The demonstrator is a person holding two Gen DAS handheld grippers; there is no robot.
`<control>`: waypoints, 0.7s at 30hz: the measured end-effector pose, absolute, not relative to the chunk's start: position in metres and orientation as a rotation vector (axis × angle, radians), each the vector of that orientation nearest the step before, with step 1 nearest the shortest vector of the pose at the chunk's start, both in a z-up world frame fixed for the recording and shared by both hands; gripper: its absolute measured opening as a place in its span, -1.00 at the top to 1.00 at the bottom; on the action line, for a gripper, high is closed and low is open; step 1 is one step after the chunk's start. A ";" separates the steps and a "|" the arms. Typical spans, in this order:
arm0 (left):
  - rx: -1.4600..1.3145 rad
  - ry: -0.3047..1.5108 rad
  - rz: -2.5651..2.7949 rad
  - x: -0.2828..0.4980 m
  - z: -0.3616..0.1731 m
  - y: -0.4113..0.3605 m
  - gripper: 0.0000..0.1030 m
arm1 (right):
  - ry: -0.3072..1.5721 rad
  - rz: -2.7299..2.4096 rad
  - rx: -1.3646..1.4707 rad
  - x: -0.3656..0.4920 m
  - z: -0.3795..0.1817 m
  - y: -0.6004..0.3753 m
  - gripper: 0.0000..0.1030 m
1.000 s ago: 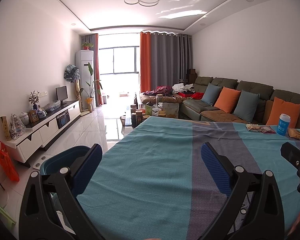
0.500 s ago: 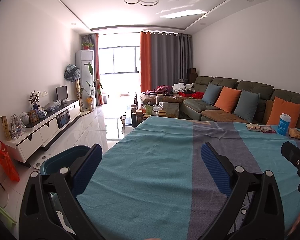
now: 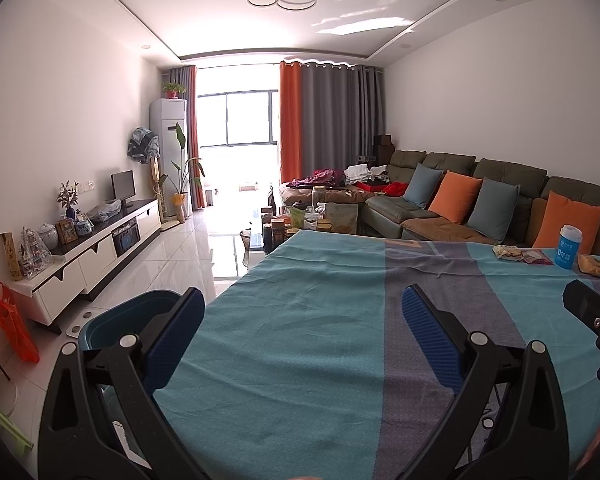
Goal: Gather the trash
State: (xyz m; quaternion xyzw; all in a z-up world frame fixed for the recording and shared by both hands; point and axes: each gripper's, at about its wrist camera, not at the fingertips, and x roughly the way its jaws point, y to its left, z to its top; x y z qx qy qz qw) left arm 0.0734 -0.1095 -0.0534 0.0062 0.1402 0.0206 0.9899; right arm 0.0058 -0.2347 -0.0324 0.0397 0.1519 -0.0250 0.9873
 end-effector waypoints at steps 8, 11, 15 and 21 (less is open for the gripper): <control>0.021 0.282 0.048 0.073 -0.053 -0.111 -0.89 | 0.308 -0.050 0.079 0.006 -0.032 -0.234 -0.87; 0.021 0.285 0.048 0.073 -0.053 -0.112 -0.89 | 0.310 -0.049 0.082 0.006 -0.032 -0.233 -0.87; 0.039 0.287 0.063 0.072 -0.054 -0.113 -0.89 | 0.311 -0.048 0.081 0.006 -0.033 -0.233 -0.87; 0.023 0.416 -0.002 0.092 -0.055 -0.115 -0.89 | 0.340 -0.031 0.094 0.012 -0.033 -0.237 -0.87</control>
